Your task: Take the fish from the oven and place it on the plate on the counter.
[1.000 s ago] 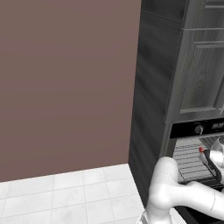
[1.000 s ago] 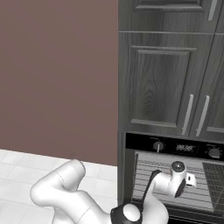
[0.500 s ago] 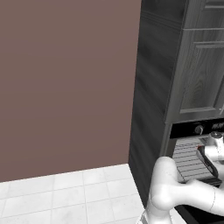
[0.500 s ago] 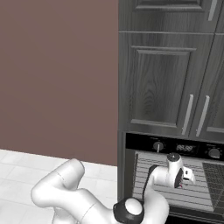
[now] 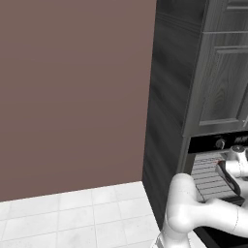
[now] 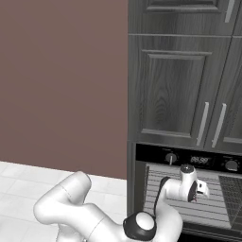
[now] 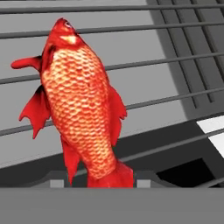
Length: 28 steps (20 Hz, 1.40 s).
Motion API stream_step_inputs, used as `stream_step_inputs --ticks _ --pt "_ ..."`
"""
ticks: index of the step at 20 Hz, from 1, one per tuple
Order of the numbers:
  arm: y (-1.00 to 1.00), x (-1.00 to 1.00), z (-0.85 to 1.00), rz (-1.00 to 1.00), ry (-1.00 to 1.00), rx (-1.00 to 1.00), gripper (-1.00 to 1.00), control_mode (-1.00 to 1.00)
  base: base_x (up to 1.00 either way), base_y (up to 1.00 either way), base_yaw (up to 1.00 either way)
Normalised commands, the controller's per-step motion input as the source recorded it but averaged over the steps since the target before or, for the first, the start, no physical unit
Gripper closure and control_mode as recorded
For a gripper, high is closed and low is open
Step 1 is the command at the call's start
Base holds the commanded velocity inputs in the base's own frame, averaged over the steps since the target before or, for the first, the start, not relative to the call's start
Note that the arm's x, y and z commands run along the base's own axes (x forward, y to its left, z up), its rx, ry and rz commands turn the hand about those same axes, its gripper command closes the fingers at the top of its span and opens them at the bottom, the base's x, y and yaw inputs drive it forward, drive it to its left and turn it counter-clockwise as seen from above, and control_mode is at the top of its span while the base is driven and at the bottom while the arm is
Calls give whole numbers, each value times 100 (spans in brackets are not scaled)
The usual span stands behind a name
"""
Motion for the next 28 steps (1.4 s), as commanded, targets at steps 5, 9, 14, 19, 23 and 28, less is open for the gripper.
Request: stream_step_inputs --ticks 5,9,14,19,23,28 --pt "0 -37 -98 0 -17 0 100 -100 0 0 0" --pt "0 -46 -83 0 -18 0 100 -100 0 0 0" --pt "-1 -47 -67 0 -12 0 100 -100 0 0 0" --pt "-11 -49 -40 0 -8 0 100 -100 0 0 0" --pt "-19 -40 0 0 0 0 100 -100 0 0 0" --pt "-29 -47 0 0 0 0 100 -100 0 0 0"
